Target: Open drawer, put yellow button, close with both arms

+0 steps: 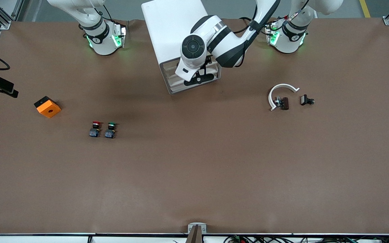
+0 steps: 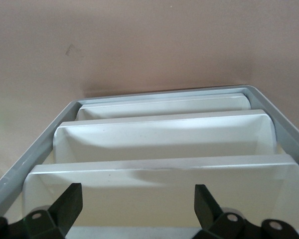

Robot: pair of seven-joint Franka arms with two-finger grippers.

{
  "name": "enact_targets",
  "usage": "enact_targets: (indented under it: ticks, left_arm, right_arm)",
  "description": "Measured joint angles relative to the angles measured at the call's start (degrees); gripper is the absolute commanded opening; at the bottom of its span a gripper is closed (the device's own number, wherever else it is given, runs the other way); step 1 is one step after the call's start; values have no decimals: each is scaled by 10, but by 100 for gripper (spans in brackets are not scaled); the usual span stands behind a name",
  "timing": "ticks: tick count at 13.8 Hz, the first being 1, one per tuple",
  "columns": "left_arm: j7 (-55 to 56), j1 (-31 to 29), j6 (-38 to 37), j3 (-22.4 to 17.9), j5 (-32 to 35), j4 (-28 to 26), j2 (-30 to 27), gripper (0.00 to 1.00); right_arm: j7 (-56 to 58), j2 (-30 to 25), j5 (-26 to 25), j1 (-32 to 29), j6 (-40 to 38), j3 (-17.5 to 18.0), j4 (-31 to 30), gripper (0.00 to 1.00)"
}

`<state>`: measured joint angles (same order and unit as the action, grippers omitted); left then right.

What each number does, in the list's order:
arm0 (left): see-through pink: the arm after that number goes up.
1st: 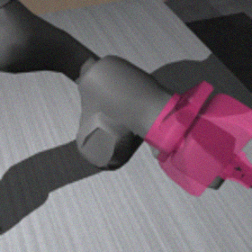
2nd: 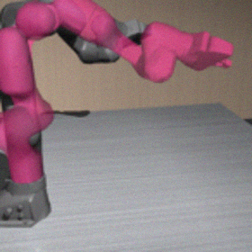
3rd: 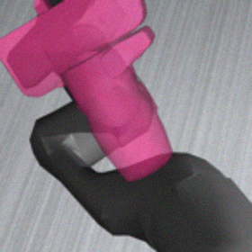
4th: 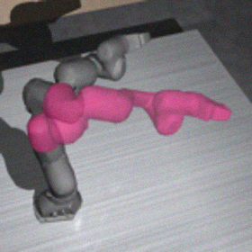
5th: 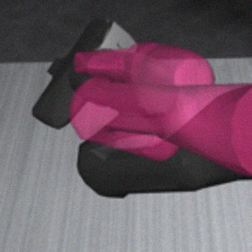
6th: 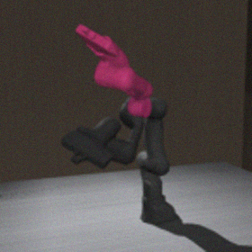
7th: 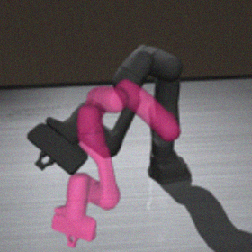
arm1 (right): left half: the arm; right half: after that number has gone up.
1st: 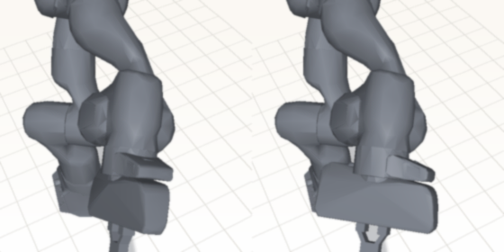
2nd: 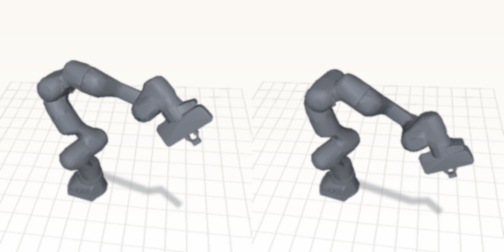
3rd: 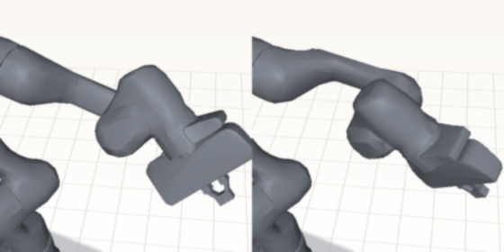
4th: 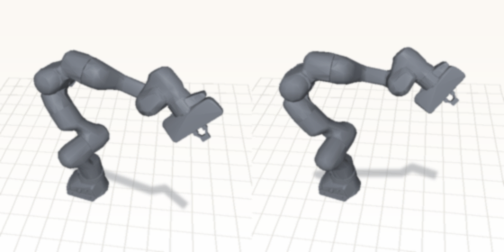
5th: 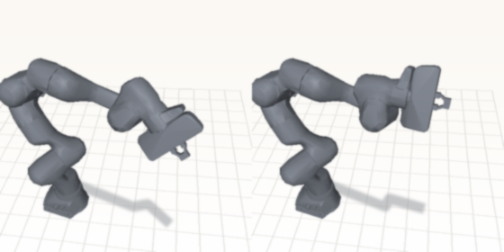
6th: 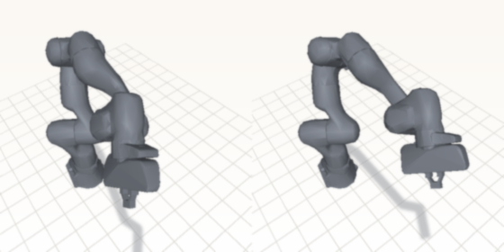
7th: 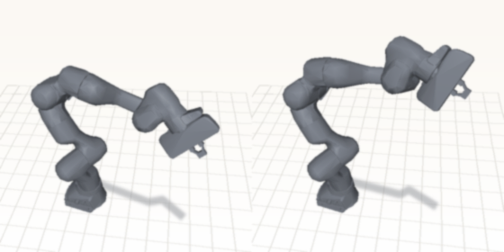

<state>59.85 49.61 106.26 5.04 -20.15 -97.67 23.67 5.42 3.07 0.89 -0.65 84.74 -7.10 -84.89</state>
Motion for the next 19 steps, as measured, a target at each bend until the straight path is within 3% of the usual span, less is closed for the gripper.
enact_targets:
  ticks: [5,8,14,17,19]
  left_arm:
    - [0,-13,0,0,-19,3,6,100]
    - [-4,-60,2,0,-10,26,9,100]
    - [-24,-174,2,0,122,103,11,100]
    - [-52,-213,3,0,214,115,11,100]
    - [-78,-250,4,0,233,134,8,100]
  right_arm:
    - [21,-20,0,-15,2,2,-21,100]
    - [21,-24,0,-15,4,7,-25,100]
    - [23,-77,0,-15,46,10,-101,100]
    - [24,-86,-1,-15,48,16,-108,100]
    - [29,-88,-11,-15,48,18,-109,100]
